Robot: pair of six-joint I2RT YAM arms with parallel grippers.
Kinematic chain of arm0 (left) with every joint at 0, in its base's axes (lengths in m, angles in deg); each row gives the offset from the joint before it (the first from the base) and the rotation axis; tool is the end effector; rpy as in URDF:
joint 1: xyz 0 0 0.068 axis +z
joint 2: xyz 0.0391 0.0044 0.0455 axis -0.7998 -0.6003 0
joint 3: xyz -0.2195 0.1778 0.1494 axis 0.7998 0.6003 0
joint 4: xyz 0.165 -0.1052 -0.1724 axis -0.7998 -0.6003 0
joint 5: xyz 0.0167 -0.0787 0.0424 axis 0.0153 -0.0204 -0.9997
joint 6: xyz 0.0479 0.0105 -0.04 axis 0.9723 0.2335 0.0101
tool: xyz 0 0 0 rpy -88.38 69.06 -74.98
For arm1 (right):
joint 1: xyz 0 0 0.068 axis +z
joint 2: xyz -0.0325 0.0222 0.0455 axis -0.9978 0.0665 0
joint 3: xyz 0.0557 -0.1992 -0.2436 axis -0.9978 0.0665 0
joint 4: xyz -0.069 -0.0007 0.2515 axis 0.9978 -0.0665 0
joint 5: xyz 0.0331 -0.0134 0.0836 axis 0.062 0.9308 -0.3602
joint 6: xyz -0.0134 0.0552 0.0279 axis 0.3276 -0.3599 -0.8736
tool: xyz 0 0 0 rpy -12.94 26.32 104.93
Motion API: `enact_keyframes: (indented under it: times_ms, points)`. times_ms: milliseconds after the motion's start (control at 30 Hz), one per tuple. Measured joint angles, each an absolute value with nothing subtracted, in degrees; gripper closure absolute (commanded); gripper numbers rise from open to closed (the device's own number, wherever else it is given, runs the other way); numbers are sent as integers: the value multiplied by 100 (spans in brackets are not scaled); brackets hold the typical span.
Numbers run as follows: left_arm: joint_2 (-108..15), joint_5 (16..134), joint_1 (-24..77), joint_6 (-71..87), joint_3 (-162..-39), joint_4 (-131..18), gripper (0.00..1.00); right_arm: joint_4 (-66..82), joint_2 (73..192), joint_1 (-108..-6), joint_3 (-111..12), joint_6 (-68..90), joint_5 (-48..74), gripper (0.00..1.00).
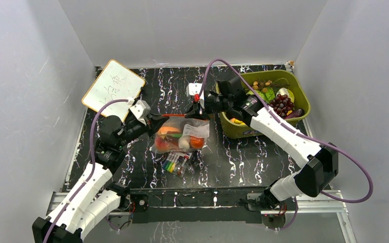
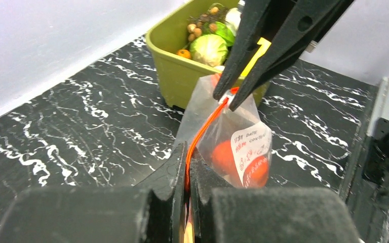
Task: Place the food in the zip-top bag and seal the zipper
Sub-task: Zip the zipper food storage bag at the center of the board.
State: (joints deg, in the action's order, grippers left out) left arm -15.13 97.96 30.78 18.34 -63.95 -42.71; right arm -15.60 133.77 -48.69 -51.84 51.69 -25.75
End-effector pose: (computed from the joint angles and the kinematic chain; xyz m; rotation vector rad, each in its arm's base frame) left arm 0.1378 -0.0840 0.3688 0.7111 1.3205 -0.7256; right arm 0.2339 0.2237 0.4119 -1.5369 1.2956 0.8700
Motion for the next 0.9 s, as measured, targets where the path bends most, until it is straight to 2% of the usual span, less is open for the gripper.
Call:
enact_keyframes:
  times_ms: [367, 900]
  points:
    - [-1185, 8843, 3069, 2044, -6539, -4747, 100, -1562, 13252, -4889, -5149, 5099, -2050, 100]
    - [-1073, 8082, 3067, 2243, -6696, -5259, 100, -1807, 13172, -5016, -5094, 5147, -1670, 100]
